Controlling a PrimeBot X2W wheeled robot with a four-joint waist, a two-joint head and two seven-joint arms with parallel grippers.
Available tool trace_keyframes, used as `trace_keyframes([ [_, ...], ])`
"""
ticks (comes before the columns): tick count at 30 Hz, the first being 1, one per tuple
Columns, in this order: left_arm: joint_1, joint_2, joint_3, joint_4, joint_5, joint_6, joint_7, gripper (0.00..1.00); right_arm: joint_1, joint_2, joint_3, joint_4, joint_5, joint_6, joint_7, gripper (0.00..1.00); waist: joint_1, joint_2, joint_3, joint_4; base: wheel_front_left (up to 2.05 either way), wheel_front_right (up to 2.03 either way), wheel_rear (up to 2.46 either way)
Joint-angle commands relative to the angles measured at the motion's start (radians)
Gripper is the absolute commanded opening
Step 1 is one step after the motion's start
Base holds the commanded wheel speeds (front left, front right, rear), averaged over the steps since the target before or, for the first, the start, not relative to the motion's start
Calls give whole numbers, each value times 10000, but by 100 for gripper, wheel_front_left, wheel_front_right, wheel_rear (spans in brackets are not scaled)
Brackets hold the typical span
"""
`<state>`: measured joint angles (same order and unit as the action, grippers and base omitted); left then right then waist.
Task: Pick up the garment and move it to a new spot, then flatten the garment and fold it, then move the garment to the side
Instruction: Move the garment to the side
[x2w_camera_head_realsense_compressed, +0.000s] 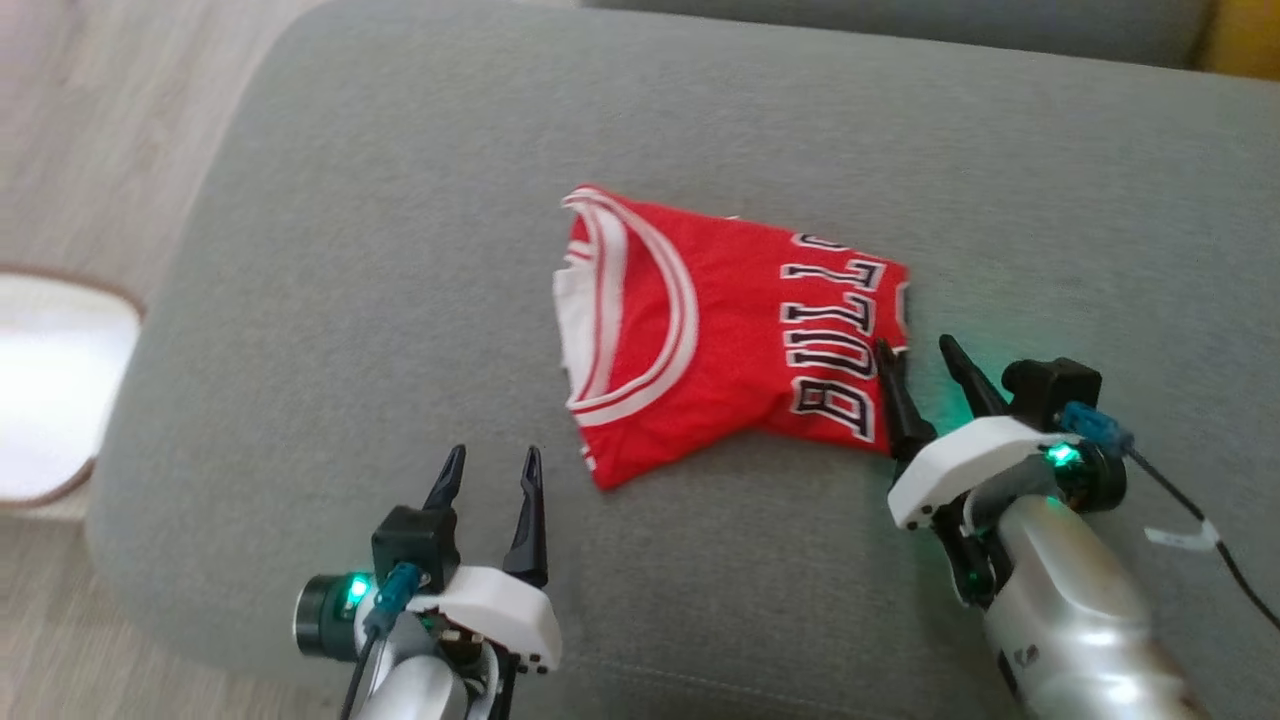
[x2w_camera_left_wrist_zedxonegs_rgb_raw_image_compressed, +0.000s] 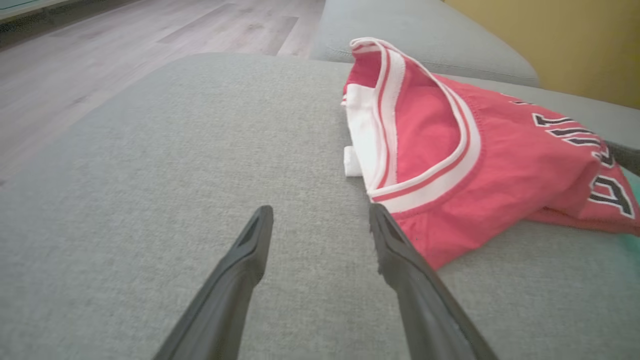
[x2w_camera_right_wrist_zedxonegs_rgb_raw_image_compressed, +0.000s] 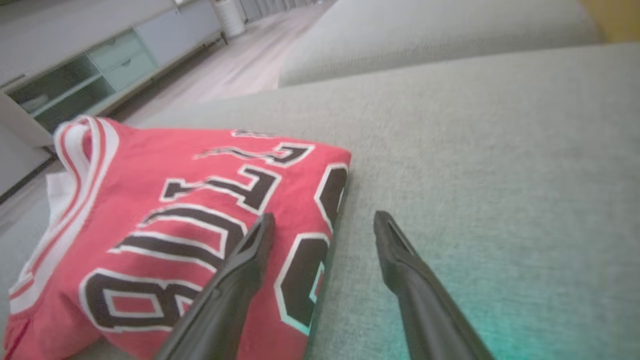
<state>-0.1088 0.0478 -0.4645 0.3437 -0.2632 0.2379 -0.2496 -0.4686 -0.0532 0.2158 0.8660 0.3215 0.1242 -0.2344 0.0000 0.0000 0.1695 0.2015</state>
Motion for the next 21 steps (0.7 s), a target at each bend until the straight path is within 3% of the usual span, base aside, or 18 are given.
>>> trace_keyframes([
  [1, -335, 24, 291, -369, -43, 23, -122, 100, -434, 29, 135, 183, 12, 65, 74, 100, 0, 0, 219, 408, 0, 0, 0],
  [4, -326, 24, 283, -419, -61, 9, -122, 100, -616, 29, 413, 791, 330, 65, 409, 100, 0, 0, 279, 554, 0, 0, 0],
  [5, -323, 24, 297, -431, -89, 13, -122, 100, -632, 29, 576, 912, 520, 65, 535, 62, 0, 0, 289, 568, 0, 0, 0],
  [6, -313, 24, 336, -452, -161, 23, -122, 100, -640, 29, 748, 996, 724, 65, 649, 0, 0, 0, 297, 561, 0, 0, 0],
  [13, -298, 24, 485, -465, -110, -13, -122, 100, -900, 30, 1230, 1332, 1252, 65, 253, 0, 0, 0, 114, -210, 0, 0, 0],
  [21, -486, 24, 620, -387, -130, -130, -122, 100, -1026, 22, 1017, 1280, 1235, 65, -188, 0, 0, 0, -33, -2479, 0, 0, 0],
])
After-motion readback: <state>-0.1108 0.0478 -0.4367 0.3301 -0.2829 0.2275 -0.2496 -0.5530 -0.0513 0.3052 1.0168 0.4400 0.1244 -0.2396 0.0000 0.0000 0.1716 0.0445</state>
